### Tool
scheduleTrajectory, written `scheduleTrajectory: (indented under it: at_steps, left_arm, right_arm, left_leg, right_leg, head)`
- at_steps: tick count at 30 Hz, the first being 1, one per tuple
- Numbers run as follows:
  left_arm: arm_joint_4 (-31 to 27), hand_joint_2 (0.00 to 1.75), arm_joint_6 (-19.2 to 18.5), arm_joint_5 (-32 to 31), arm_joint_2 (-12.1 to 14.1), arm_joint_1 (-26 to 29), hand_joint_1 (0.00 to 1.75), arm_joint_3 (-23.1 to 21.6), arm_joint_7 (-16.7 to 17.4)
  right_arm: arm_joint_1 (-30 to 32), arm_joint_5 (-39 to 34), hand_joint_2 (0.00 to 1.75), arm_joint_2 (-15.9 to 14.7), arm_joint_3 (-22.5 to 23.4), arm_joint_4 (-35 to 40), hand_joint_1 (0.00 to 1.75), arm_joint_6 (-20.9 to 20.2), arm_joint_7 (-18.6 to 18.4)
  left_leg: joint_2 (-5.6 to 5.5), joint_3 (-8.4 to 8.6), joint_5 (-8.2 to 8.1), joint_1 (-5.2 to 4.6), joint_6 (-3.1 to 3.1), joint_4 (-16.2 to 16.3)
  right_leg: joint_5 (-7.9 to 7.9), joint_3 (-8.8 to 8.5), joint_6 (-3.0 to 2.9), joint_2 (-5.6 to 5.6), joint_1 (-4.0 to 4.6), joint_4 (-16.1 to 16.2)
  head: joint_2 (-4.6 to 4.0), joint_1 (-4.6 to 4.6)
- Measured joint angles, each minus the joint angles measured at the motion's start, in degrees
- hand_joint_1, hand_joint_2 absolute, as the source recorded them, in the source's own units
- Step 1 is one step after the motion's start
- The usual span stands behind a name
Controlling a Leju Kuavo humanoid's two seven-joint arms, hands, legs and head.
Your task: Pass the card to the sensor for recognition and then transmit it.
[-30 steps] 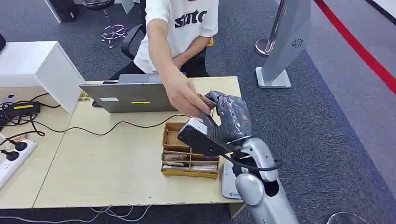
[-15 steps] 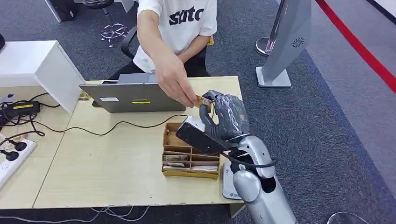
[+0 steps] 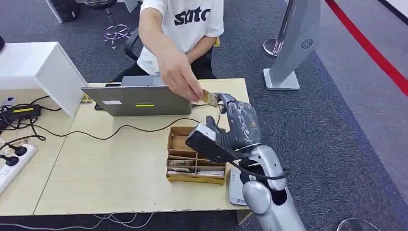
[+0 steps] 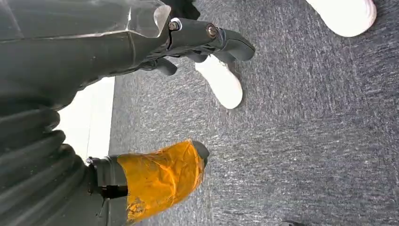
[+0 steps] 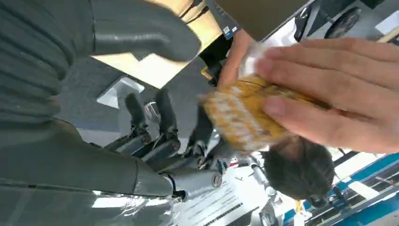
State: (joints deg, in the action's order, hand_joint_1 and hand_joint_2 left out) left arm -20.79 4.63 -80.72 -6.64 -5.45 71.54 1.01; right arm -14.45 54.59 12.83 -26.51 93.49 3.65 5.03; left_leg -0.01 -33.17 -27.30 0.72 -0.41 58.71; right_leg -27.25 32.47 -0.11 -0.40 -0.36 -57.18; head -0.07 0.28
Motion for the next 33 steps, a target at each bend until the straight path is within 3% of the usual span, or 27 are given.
scheduleTrajectory:
  at_steps: [4, 7, 10, 12, 13, 15, 17, 19, 21, 25, 29, 33]
  left_arm:
    - [0.0, 1.75, 0.0, 1.4, 0.0, 0.4, 0.00, 0.0, 0.0]
    - [0.0, 1.75, 0.0, 2.4, 0.0, 0.4, 0.00, 0.1, 0.1]
    - [0.0, 1.75, 0.0, 3.0, 0.3, 0.6, 0.00, 0.4, 0.2]
    - [0.0, 1.75, -0.1, 3.0, 0.7, 0.6, 0.00, 0.5, 0.0]
    - [0.0, 1.75, -0.1, 2.9, 1.0, 0.6, 0.00, 0.5, -0.2]
    - [0.0, 1.75, -0.3, 2.9, 1.5, 0.6, 0.00, 0.5, -0.4]
    - [0.0, 1.75, 0.0, 2.9, 1.9, 0.6, 0.00, 0.5, -0.4]
    - [0.0, 1.75, 0.5, 3.1, 2.1, 0.6, 0.00, 0.5, -0.4]
    - [0.0, 1.75, 0.8, 3.5, 2.3, 0.7, 0.00, 0.5, -0.6]
    - [0.0, 1.75, 1.0, 6.4, 2.2, 0.5, 0.00, 0.8, -3.3]
    - [0.0, 1.75, -1.8, 15.7, 2.1, 0.3, 0.00, 3.8, -13.6]
    - [0.0, 1.75, -10.6, 22.4, 2.0, 0.3, 0.00, 6.0, -24.7]
  right_arm:
    - [6.9, -7.8, 1.75, -0.2, 6.3, 3.7, 0.00, -1.0, 4.3]
    - [11.7, -18.0, 1.75, -0.2, 13.3, 4.8, 0.00, -4.9, 7.1]
    - [15.2, -40.8, 1.75, 0.8, 23.6, 2.5, 0.00, -12.8, 5.1]
    - [16.2, -58.7, 1.75, 1.3, 32.3, -4.1, 0.00, -22.1, 3.0]
    - [16.3, -66.1, 1.75, 1.3, 36.4, -9.2, 0.00, -26.4, 3.9]
    - [16.3, -73.2, 1.75, 1.2, 43.7, -19.4, 0.00, -28.2, 7.5]
    - [16.2, -69.8, 1.75, 0.9, 50.1, -28.5, 0.00, -25.5, 6.4]
    - [17.3, -64.0, 1.75, 0.8, 55.5, -34.9, 0.00, -25.9, 8.2]
    - [18.2, -60.9, 1.75, 1.8, 59.0, -37.2, 0.00, -27.3, 7.9]
    - [18.2, -61.1, 1.75, 4.3, 64.6, -38.2, 0.00, -31.6, 2.6]
    - [18.2, -69.8, 1.75, 5.6, 69.4, -41.2, 0.00, -39.0, -2.5]
    - [18.3, -76.1, 1.75, 5.0, 75.7, -43.1, 0.00, -43.1, -2.3]
  left_leg:
    - [-0.01, -0.01, -0.04, -0.01, 0.03, 0.0]
    - [-0.01, -0.01, -0.05, -0.01, 0.03, 0.0]
    - [-0.02, 0.00, -0.05, 0.00, 0.04, 0.0]
    - [-0.02, 0.01, -0.05, 0.00, 0.04, 0.0]
    - [-0.02, 0.02, -0.05, 0.01, 0.04, 0.0]
    - [-0.15, 0.03, -0.05, -0.01, 0.05, 0.0]
    - [-0.20, 0.04, -0.05, 0.01, 0.04, 0.0]
    - [-0.25, -0.03, -0.05, -0.02, 0.05, 0.0]
    - [-0.10, -0.03, -0.07, -0.01, 0.06, 0.0]
    - [0.04, 0.03, -0.08, 0.00, 0.06, 0.0]
    - [0.04, 0.04, -0.08, 0.00, 0.06, 0.0]
    - [0.04, 0.04, -0.08, -0.08, 0.07, 0.0]
  right_leg:
    - [-0.01, -0.01, 0.01, -0.02, 0.00, 0.0]
    - [-0.01, -0.02, 0.01, -0.02, 0.00, 0.0]
    - [-0.01, -0.06, 0.02, -0.06, 0.00, 0.0]
    - [-0.01, -0.08, 0.02, -0.06, 0.00, 0.1]
    - [-0.01, -0.08, 0.02, -0.06, 0.01, 0.1]
    - [-0.03, -0.13, 0.05, -0.18, 0.00, 0.1]
    - [-0.04, -0.13, 0.05, -0.20, 0.01, 0.1]
    - [-0.04, -0.12, 0.05, -0.24, -0.01, 0.0]
    - [-0.04, -0.04, 0.04, -0.07, -0.01, 0.0]
    - [-0.09, -0.01, -0.02, 0.04, 0.00, 0.0]
    - [-0.09, -0.02, -0.02, 0.03, 0.00, 0.0]
    - [-0.08, -0.05, -0.01, 0.02, -0.03, 0.0]
  head:
    - [0.00, 0.00]
    - [0.00, 0.00]
    - [0.00, 0.02]
    - [0.00, 0.00]
    - [0.00, 0.02]
    - [0.00, 0.00]
    - [0.00, 0.04]
    - [0.00, 0.02]
    - [0.00, 0.02]
    - [0.00, 0.02]
    - [0.00, 0.00]
    - [0.00, -0.02]
